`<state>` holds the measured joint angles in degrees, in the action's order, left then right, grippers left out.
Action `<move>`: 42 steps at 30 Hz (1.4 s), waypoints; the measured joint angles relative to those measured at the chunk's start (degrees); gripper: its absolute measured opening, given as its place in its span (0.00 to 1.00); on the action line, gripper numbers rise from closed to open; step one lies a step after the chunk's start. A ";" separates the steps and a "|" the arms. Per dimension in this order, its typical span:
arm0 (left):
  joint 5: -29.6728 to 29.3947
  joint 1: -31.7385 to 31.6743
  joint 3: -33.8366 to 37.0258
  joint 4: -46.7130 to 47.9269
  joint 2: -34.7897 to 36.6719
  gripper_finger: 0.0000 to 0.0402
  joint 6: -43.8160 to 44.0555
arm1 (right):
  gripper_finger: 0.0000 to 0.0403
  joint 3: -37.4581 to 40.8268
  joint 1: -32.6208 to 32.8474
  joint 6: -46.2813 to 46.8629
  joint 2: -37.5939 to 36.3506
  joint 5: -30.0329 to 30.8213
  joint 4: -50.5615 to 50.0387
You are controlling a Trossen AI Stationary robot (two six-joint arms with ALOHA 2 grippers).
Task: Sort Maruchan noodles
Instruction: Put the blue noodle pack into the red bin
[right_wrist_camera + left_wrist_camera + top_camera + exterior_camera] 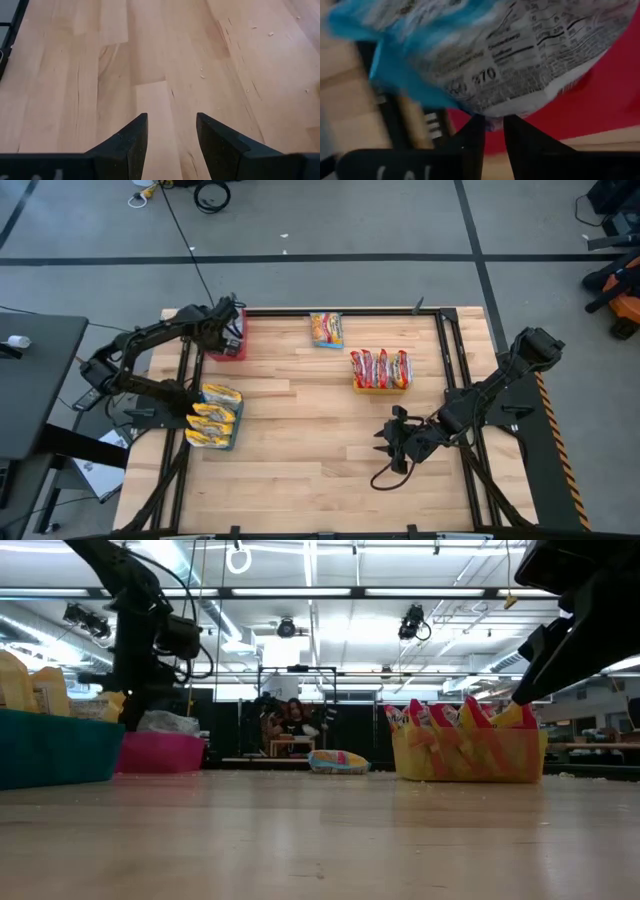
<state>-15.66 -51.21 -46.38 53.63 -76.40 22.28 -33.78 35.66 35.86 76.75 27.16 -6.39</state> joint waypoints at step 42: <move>25.72 4.96 -4.04 9.63 -7.84 0.29 -9.86 | 0.43 0.00 0.37 3.63 0.00 -4.24 0.34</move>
<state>10.06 -46.25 -50.41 63.25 -84.25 12.42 -33.78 36.03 39.48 76.75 22.92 -6.04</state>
